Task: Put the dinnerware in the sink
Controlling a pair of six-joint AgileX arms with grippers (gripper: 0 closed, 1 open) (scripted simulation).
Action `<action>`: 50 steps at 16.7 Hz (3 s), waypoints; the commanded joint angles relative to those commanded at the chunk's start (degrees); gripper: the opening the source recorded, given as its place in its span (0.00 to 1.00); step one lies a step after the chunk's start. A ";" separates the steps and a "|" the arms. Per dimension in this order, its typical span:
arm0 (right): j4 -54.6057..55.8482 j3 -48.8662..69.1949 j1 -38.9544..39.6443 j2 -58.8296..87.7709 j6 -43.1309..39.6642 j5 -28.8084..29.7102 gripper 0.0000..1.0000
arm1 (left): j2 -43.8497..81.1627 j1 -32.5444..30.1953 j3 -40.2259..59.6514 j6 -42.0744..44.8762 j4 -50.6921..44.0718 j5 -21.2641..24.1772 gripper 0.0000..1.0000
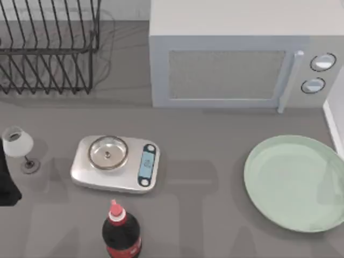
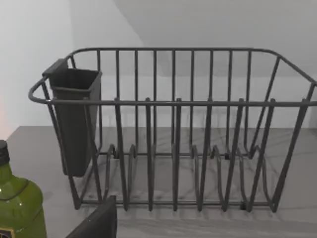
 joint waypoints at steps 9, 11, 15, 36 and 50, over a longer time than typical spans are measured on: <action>0.00 0.00 0.00 0.00 0.00 0.00 1.00 | 0.00 0.00 0.00 0.00 0.00 0.00 1.00; 0.00 0.00 0.00 0.00 0.00 0.00 1.00 | 0.00 0.00 0.00 0.00 0.00 0.00 1.00; 0.00 0.00 0.00 0.00 0.00 0.00 1.00 | 0.00 0.00 0.00 0.00 0.00 0.00 1.00; -26.66 34.98 14.02 43.79 14.39 0.02 1.00 | 0.00 0.00 0.00 0.00 0.00 0.00 1.00; -62.11 81.84 32.66 108.58 33.53 0.05 1.00 | 0.00 0.00 0.00 0.00 0.00 0.00 1.00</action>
